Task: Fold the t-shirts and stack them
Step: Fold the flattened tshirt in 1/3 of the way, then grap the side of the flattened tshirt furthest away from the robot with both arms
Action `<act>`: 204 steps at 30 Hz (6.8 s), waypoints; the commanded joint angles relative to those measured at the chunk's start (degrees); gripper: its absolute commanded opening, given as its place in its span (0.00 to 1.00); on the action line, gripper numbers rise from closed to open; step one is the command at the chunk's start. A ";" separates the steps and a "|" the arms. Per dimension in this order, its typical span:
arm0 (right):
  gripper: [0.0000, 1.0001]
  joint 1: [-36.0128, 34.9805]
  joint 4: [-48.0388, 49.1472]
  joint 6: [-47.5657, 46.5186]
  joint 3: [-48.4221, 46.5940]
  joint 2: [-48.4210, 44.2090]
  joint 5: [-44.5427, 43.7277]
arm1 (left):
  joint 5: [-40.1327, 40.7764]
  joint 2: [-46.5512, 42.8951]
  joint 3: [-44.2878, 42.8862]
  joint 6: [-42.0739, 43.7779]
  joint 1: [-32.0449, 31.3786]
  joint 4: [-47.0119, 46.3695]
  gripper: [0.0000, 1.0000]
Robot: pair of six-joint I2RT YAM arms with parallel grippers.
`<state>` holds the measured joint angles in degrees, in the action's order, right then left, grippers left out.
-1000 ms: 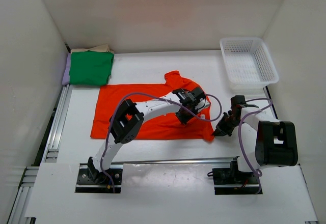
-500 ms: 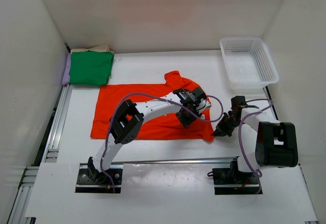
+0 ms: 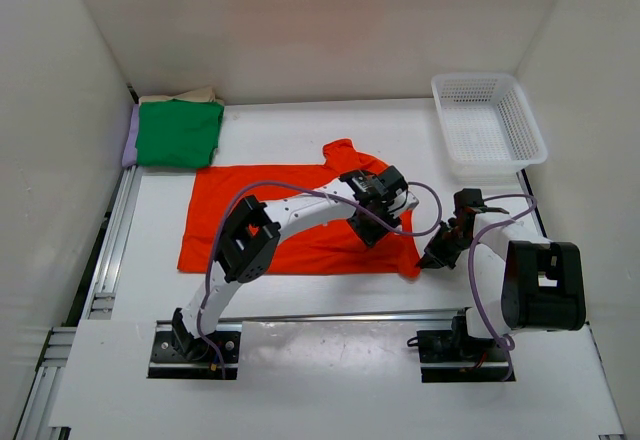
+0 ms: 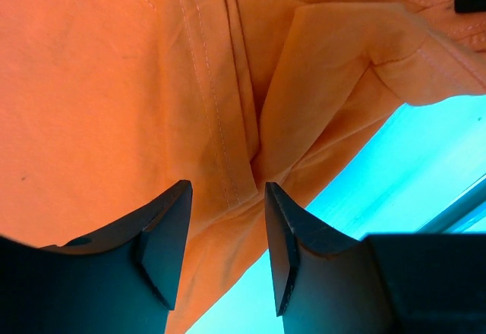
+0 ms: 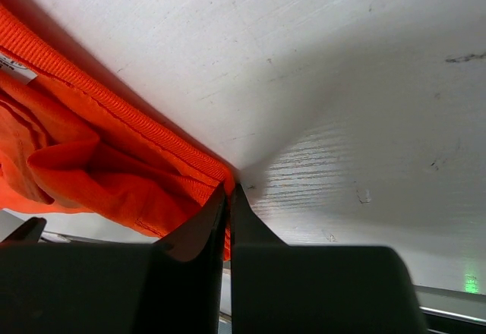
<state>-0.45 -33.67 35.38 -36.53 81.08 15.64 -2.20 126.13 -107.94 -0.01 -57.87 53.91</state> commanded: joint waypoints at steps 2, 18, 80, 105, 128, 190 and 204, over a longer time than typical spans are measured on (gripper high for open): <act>0.00 0.18 -0.96 -1.88 1.11 -0.66 -2.72 | -1.75 0.17 -0.77 0.01 -0.05 0.41 0.54; 0.00 0.18 -1.49 -1.89 1.11 -0.66 -2.72 | 2.19 3.69 -2.36 0.01 -0.05 2.34 0.28; 0.46 -14.38 -7.65 -4.09 -3.90 -14.47 -9.83 | 15.29 -39.01 38.89 0.01 28.23 2.78 0.94; 0.00 -9.31 -12.30 -0.31 -4.78 -5.39 -11.61 | 25.40 -39.47 67.25 0.01 59.36 -13.13 0.96; 0.76 -6.76 -13.19 0.92 -2.41 -8.93 -10.55 | 2.99 -41.32 53.44 0.01 73.07 -0.37 1.00; 0.54 -17.12 -16.87 -7.69 -60.96 25.03 -14.14 | 12.49 -29.72 25.33 0.01 63.58 -1.87 1.00; 0.55 -20.02 -14.50 -8.04 -77.82 52.51 -11.61 | 4.85 -14.60 24.80 0.01 68.06 -6.10 1.00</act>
<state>-18.85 -50.13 29.19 -114.67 134.76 1.39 7.03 112.36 -83.48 0.03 9.93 49.54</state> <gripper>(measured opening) 0.547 0.998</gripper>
